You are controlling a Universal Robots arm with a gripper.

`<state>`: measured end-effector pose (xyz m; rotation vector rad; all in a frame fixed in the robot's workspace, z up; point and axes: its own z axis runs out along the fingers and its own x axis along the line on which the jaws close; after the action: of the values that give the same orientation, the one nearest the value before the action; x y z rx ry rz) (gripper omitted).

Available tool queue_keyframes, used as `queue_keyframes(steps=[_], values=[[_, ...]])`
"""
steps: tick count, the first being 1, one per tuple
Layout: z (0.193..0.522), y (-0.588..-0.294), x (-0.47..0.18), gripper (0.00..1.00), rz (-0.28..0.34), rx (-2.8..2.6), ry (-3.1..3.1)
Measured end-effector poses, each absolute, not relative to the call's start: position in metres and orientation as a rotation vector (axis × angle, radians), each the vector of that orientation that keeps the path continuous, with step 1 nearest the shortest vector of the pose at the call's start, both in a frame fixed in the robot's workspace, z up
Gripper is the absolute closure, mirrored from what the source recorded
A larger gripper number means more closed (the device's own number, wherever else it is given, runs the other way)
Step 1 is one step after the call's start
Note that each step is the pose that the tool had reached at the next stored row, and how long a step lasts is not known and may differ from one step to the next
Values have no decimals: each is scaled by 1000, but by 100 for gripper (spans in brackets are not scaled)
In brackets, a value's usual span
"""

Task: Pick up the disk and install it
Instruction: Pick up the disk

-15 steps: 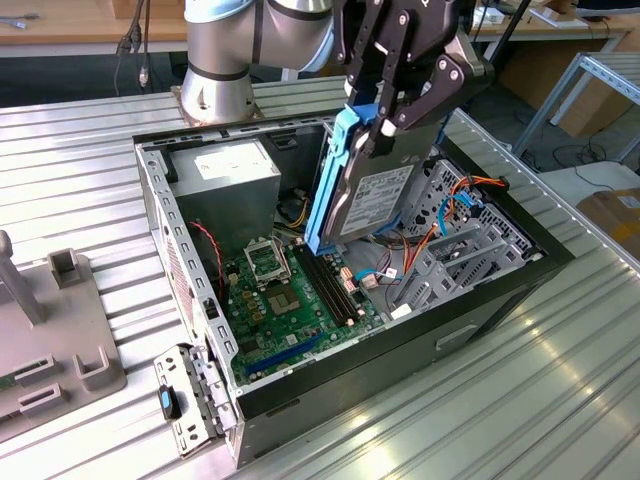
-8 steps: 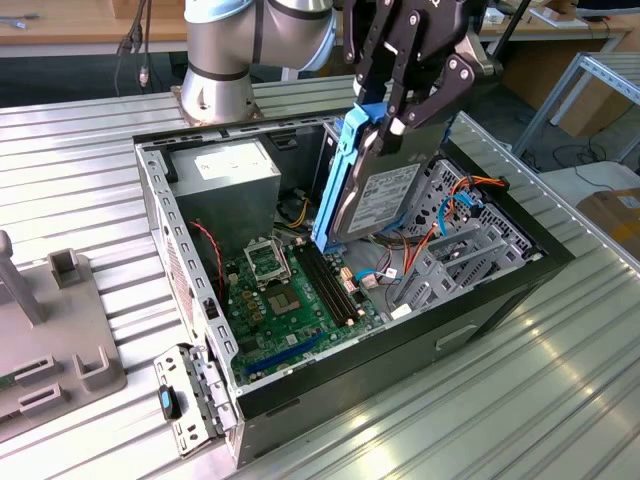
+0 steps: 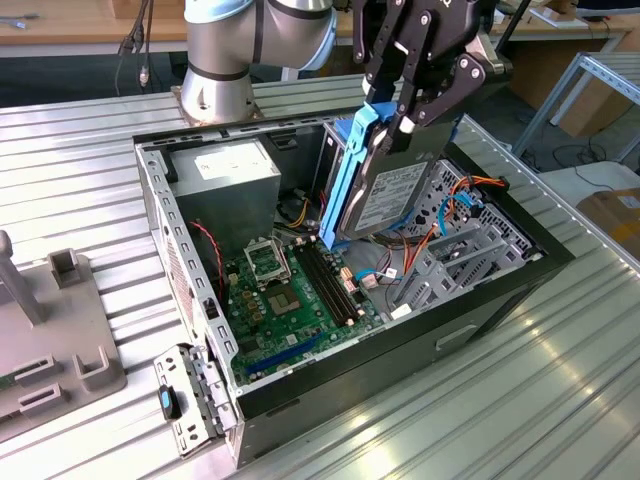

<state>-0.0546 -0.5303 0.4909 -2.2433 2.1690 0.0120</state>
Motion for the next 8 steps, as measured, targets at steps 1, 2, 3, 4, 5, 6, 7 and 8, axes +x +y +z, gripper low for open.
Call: queue_keyframes(steps=[1, 2, 3, 4, 5, 6, 7, 8], values=[[491, -530, -55, 63, 12, -2243, 2169], [491, -530, -54, 63, 12, -2243, 2169], [491, -530, -54, 63, 12, -2243, 2169], [491, -530, -54, 63, 12, -2243, 2169], [491, -530, -54, 63, 12, -2243, 2169], [491, -530, -54, 63, 12, -2243, 2169], [491, -530, -53, 63, 12, -2243, 2169], [491, -530, -53, 63, 12, -2244, 2169]])
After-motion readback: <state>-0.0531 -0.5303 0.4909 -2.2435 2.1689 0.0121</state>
